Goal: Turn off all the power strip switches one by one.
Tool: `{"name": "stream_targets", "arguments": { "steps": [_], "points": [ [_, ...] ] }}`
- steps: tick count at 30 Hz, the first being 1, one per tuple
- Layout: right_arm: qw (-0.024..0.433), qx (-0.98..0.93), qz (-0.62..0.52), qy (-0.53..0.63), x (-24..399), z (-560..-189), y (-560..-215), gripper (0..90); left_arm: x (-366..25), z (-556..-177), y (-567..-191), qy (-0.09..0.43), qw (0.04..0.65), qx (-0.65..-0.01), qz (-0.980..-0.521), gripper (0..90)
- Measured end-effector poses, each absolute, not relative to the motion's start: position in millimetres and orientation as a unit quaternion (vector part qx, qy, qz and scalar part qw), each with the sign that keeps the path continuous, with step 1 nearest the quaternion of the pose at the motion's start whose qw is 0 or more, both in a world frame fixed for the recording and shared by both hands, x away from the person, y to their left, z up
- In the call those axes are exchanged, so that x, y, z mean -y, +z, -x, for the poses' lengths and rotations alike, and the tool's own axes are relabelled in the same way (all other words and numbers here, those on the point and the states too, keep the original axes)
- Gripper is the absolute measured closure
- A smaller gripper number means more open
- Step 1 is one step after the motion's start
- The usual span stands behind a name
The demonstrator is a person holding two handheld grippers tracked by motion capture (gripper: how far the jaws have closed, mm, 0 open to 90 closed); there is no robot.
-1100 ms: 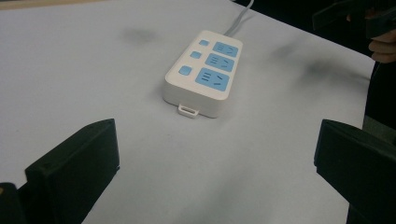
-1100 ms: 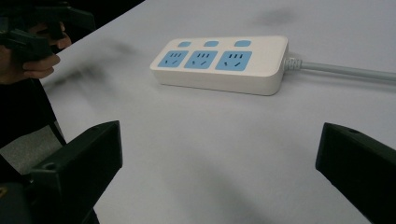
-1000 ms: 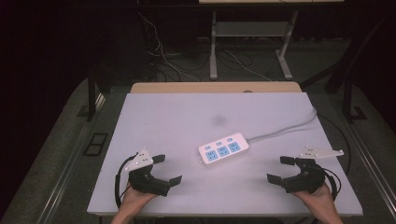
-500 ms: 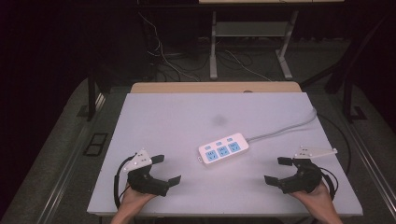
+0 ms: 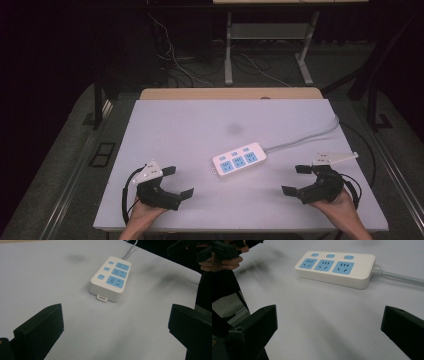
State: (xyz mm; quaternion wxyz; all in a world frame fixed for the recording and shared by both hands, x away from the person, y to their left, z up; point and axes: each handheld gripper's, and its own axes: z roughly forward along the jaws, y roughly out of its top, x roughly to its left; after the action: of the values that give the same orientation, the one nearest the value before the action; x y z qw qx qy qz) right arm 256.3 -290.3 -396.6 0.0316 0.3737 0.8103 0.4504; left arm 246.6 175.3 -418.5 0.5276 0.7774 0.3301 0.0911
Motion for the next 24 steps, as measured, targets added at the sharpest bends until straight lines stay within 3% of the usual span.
{"name": "stream_targets", "arguments": {
  "steps": [24],
  "points": [
    [0.026,-0.835,-0.343,0.43,271,-276,-370,0.4,-174,-247,-420,0.087,0.525,-0.33,-0.78,0.0]
  ]
}}
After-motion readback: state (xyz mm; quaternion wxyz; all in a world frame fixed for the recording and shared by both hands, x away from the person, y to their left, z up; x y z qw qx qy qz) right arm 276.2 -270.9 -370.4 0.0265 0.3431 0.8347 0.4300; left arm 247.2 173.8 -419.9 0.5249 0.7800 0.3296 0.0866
